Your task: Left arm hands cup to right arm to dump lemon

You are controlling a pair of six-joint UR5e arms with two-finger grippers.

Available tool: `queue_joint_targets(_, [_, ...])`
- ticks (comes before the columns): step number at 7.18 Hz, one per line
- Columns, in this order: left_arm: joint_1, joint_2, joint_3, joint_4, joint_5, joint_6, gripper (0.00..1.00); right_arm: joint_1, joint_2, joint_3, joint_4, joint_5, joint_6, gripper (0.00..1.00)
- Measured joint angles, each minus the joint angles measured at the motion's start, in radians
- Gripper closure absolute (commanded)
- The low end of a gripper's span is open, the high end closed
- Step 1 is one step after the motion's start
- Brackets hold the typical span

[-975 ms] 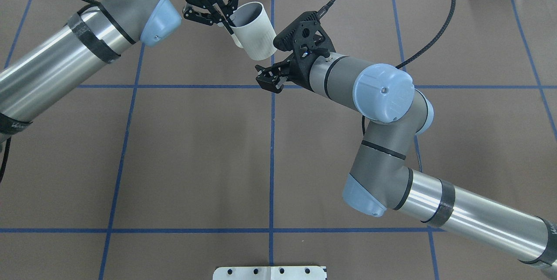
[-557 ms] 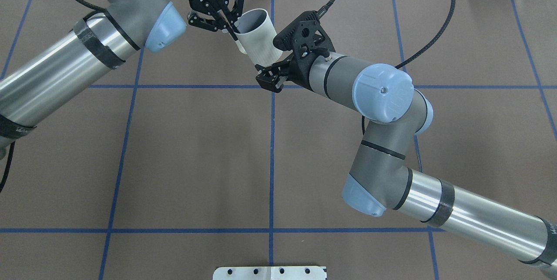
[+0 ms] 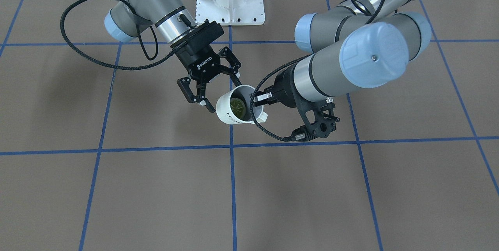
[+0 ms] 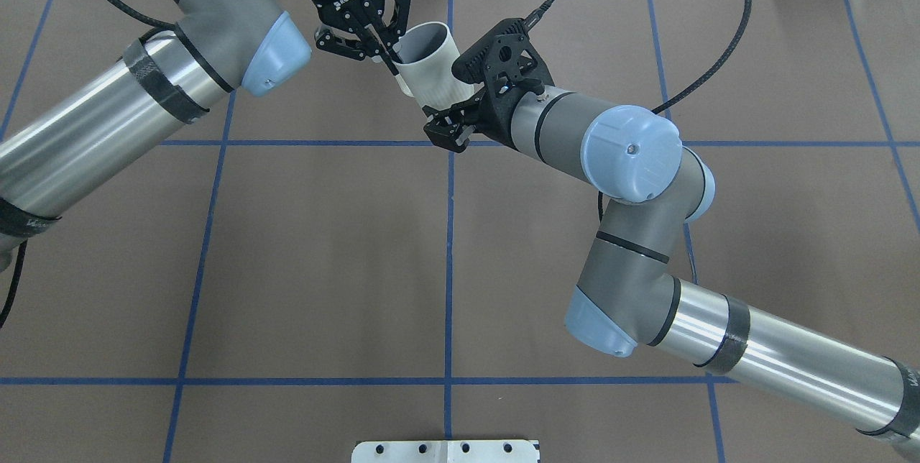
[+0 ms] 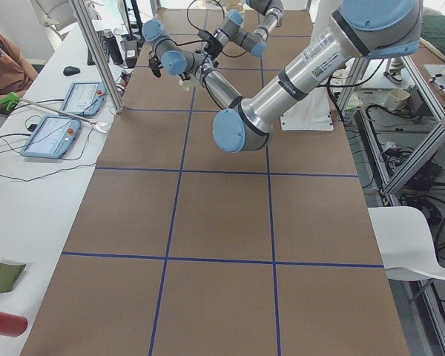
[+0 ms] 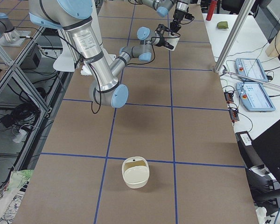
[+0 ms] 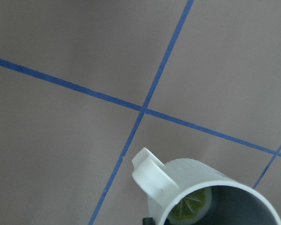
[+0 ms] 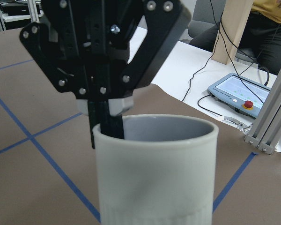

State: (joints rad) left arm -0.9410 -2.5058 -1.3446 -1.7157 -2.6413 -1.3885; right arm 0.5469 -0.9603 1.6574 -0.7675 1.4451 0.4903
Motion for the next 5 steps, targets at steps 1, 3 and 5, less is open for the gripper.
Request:
queue_joint_targets(1, [0.005,0.000,-0.005,0.000,0.000,-0.001,1.00,0.000,0.000,0.000,0.000,0.000,0.000,0.02])
queue_joint_targets(3, [0.012,0.001,-0.013,0.001,0.000,-0.001,1.00,-0.001,0.000,-0.001,0.002,0.000,0.001,0.02])
queue_joint_targets(5, [0.019,0.001,-0.021,0.000,0.000,-0.002,1.00,-0.001,-0.001,-0.002,0.002,0.000,0.001,0.02])
